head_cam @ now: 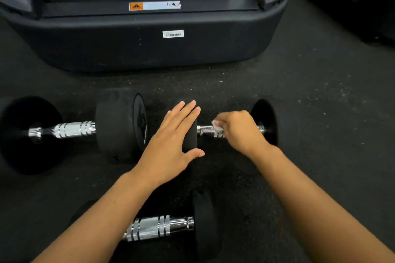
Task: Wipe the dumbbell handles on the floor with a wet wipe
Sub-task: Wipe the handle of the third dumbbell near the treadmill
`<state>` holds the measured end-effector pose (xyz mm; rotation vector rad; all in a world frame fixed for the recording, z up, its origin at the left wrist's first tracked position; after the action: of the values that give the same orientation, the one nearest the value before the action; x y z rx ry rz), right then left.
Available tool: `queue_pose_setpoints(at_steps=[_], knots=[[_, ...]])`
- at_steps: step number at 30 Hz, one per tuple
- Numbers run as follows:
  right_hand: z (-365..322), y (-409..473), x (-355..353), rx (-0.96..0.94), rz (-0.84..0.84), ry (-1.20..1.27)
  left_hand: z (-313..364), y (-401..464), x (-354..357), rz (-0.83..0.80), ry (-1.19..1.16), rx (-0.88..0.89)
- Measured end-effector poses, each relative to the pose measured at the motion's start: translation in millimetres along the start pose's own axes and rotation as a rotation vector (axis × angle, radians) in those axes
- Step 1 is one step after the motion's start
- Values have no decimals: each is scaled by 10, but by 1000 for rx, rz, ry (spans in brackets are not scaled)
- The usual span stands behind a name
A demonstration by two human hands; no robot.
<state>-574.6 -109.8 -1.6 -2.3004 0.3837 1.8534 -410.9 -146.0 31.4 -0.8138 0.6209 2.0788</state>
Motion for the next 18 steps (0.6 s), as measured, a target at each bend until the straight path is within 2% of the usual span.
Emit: queue_pose_setpoints(at_steps=[2, 4, 6, 10, 15, 18], knots=[[-5, 146, -28, 42, -119, 11, 2, 3, 9, 4, 2, 6], [-123, 211, -12, -5, -168, 33, -5, 17, -2, 10, 3, 2], [-148, 142, -24, -61, -143, 52, -11, 24, -11, 7, 6, -1], [25, 169, -44, 4, -170, 52, 6, -10, 5, 6, -12, 11], [-66, 140, 56, -43, -128, 37, -19, 5, -6, 27, -16, 13], [18, 217, 14, 21, -192, 39, -8, -11, 9, 27, -18, 23]])
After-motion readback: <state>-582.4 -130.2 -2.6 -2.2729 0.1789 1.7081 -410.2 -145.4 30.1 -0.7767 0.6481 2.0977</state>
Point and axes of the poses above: each hand's wrist, its own y-axis towards the middle knuckle, its own x-axis out of the palm, z = x × y, the point moved 5 cm from there along y, towards the middle knuckle, and after that the axes turned 15 degrees about -y, right-handed, at the moved point
